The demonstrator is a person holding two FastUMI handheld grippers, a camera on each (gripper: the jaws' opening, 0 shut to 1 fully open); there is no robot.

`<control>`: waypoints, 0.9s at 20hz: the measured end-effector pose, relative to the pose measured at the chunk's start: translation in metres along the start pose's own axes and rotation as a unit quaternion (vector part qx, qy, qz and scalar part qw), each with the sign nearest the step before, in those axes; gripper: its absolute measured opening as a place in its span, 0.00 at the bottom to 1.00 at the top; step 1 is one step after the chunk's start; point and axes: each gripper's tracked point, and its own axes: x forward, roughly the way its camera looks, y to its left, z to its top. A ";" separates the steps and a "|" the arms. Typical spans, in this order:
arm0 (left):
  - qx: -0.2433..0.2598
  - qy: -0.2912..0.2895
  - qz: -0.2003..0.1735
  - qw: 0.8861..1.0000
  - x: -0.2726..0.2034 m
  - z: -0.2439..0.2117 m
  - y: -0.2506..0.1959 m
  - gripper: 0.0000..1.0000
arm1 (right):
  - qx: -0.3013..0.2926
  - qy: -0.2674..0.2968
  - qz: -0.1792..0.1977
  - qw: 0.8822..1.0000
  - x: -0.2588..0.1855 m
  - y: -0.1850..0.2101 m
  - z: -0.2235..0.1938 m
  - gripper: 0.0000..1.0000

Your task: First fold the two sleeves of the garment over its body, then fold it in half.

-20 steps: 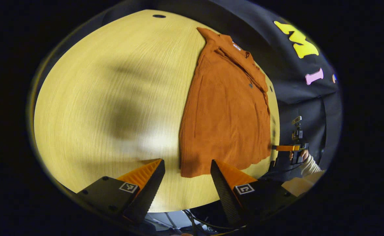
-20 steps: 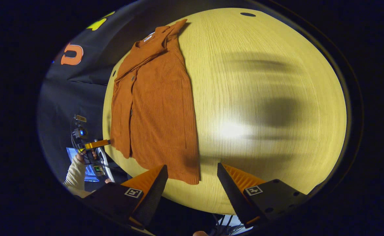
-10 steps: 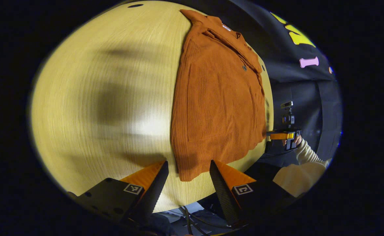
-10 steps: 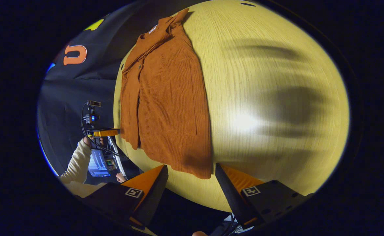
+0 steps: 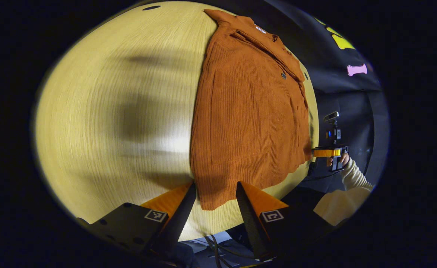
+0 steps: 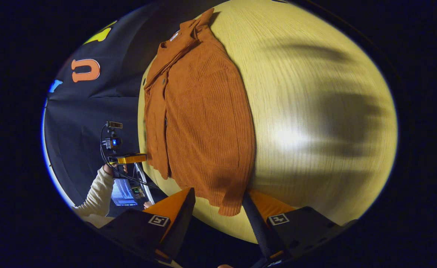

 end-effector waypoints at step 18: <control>0.003 -0.012 0.098 0.995 0.013 0.004 0.009 0.11 | -0.042 -0.011 -0.054 0.998 0.010 -0.014 0.006 0.05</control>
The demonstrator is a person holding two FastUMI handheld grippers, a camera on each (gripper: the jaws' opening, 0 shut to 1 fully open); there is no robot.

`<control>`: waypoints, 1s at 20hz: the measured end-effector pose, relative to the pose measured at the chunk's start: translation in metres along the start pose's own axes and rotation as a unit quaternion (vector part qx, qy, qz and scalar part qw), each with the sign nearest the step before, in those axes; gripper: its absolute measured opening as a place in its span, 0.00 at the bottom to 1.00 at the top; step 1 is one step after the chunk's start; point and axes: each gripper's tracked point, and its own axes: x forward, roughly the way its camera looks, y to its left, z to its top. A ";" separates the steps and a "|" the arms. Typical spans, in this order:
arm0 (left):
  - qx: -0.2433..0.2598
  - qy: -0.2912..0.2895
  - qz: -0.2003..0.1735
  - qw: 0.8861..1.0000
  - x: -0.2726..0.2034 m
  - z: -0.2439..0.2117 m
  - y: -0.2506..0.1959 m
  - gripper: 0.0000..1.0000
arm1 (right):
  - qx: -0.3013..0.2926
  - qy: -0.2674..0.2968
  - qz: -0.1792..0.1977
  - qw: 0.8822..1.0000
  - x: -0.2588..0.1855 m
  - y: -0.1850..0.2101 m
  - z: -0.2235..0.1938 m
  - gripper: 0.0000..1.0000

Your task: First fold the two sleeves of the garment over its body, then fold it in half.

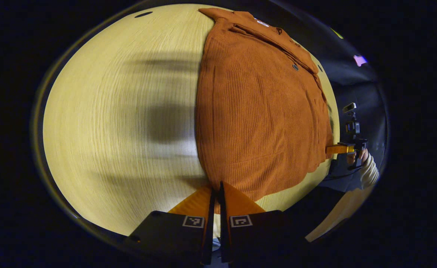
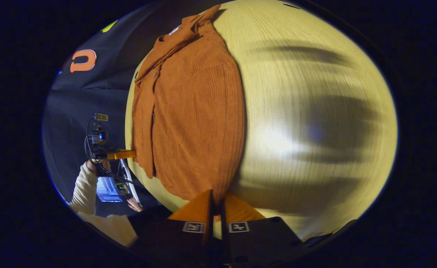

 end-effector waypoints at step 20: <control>0.034 -0.166 -0.014 0.985 -0.102 0.083 -0.122 0.03 | -0.042 -0.156 0.061 0.985 -0.100 0.095 0.049 0.00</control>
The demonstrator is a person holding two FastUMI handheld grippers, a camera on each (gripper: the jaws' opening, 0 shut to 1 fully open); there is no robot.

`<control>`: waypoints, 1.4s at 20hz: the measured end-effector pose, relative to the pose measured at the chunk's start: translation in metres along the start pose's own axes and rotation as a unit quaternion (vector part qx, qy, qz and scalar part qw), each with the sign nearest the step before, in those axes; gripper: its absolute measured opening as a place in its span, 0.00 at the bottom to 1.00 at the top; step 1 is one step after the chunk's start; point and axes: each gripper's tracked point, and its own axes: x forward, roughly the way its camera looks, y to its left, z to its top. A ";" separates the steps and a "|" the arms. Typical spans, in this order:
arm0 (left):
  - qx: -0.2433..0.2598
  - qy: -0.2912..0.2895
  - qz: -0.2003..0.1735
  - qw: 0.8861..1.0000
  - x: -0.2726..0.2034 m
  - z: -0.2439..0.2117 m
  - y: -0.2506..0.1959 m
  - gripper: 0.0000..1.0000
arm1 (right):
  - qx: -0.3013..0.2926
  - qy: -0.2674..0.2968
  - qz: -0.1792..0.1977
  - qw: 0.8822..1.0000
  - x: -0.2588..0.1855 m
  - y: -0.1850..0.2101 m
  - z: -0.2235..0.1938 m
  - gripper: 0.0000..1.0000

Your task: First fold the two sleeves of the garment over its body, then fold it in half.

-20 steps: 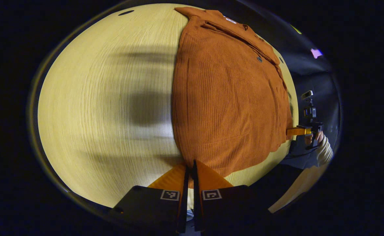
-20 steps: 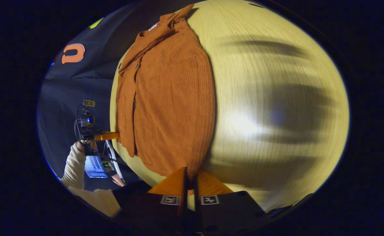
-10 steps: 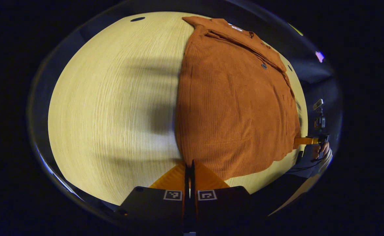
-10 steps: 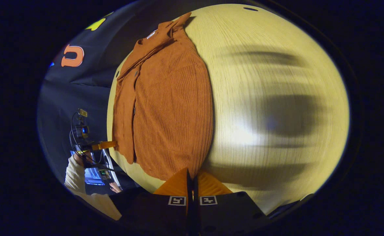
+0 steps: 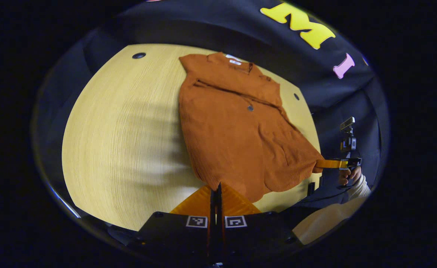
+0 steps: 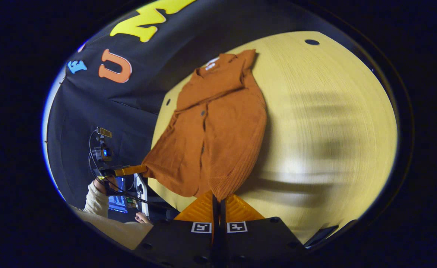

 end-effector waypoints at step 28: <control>0.036 -0.244 0.126 0.961 0.205 0.375 0.109 0.03 | -0.029 -0.208 -0.164 0.964 0.186 -0.092 0.392 0.00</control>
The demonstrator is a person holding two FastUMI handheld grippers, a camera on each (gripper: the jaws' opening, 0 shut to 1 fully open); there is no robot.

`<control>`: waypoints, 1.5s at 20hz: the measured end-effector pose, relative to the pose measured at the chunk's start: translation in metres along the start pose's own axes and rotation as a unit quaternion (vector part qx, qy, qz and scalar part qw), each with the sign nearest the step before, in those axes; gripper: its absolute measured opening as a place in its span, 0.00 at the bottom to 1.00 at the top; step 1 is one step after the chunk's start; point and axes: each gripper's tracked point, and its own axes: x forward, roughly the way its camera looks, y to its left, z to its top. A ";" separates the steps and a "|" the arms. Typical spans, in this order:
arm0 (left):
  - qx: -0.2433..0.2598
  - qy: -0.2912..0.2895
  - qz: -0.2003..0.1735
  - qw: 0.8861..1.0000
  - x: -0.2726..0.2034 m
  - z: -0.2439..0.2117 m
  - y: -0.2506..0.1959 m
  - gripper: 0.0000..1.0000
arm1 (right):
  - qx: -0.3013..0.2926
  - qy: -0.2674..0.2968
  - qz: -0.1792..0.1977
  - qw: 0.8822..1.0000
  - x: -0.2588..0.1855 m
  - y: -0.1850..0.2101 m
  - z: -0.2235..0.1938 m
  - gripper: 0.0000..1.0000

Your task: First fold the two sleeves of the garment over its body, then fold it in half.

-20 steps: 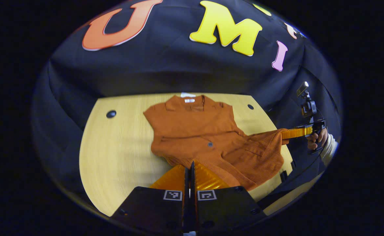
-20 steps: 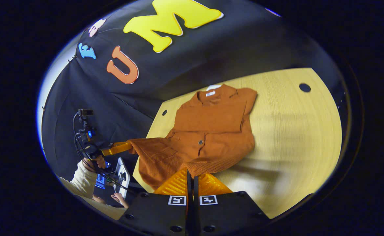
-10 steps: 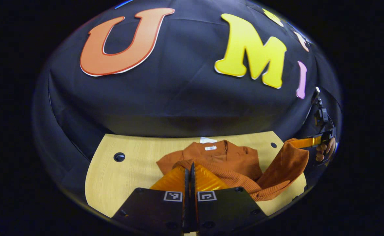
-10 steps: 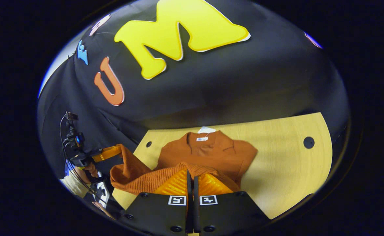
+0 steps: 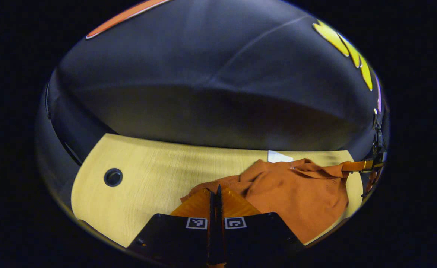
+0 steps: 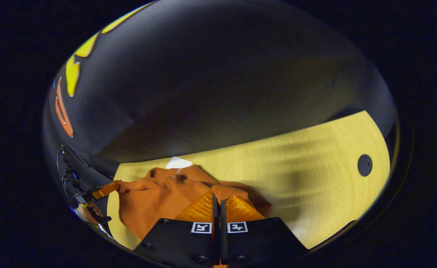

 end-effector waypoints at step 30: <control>0.005 -0.061 -0.094 0.994 -0.025 0.041 -0.068 0.98 | 0.024 -0.119 0.048 0.991 -0.065 0.050 0.070 0.93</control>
